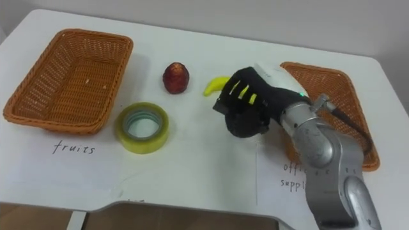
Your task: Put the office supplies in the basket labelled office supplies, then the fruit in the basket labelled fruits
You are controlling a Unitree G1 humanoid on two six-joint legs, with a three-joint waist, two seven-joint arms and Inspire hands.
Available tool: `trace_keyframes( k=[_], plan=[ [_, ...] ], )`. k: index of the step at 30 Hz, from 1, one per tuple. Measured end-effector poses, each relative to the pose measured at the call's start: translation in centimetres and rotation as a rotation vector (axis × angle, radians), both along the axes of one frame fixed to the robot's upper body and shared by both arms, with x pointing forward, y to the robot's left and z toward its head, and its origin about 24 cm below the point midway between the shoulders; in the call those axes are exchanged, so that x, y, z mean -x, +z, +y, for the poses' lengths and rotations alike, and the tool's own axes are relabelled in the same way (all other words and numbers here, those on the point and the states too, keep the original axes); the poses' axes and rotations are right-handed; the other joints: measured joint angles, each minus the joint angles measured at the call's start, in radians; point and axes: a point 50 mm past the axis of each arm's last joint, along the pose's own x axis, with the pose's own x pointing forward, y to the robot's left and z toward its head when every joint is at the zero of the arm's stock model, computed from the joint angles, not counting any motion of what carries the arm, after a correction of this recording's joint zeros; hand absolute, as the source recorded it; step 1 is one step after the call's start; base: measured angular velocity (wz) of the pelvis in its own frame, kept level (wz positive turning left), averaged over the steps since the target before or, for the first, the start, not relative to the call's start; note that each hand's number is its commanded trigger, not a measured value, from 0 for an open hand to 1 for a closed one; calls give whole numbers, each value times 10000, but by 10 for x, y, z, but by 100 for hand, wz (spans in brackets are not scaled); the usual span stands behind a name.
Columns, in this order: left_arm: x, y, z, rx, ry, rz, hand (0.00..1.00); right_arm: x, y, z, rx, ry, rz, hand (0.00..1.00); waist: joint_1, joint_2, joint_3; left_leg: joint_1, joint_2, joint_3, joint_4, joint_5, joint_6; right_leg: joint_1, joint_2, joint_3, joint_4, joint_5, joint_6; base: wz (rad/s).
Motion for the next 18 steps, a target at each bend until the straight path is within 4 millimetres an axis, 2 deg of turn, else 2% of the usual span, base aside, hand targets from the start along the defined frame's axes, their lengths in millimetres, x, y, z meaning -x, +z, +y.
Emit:
trace_keyframes(
  k=[8,18],
  plan=[
    [6,0,2,179,337,-80,0,1,22,-17,-1512,-768,-1858,100,-94,-34,-41,31,6,-10,13,7,-3,43,11,-9,-8,0,0,1],
    [17,-1,2,255,571,46,0,2,35,-32,-1765,-1682,-3418,100,-203,-30,-38,116,-6,-25,42,7,-2,117,-9,-66,-19,1,0,0]
  ],
)
